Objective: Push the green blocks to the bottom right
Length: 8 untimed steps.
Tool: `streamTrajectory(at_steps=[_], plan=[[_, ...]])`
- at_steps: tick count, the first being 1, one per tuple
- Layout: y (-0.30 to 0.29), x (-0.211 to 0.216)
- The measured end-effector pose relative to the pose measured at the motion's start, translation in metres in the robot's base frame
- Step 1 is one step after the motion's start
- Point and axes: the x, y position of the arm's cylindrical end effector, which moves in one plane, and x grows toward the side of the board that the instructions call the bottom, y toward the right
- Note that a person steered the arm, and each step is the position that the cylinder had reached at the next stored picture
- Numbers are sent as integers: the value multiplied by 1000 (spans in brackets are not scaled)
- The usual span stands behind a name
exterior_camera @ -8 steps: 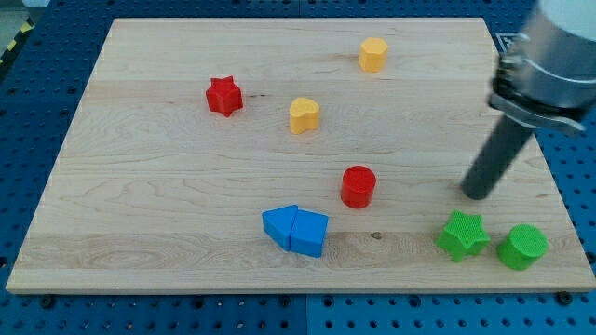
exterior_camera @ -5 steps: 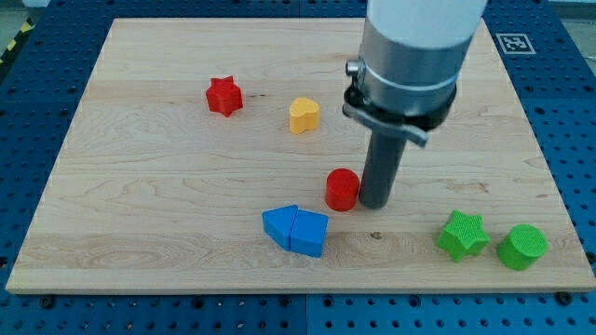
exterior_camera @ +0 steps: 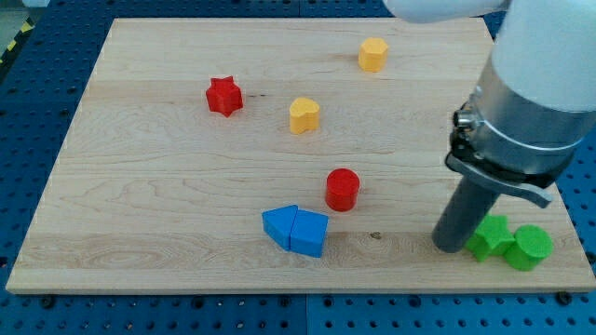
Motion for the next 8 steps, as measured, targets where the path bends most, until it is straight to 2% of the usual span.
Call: streamTrajectory(at_steps=[1,3,5,6,7,8], plan=[[3,-1],[-40,-44],[-40,-43],[-50,-67],[-98,-108],[-120,-123]])
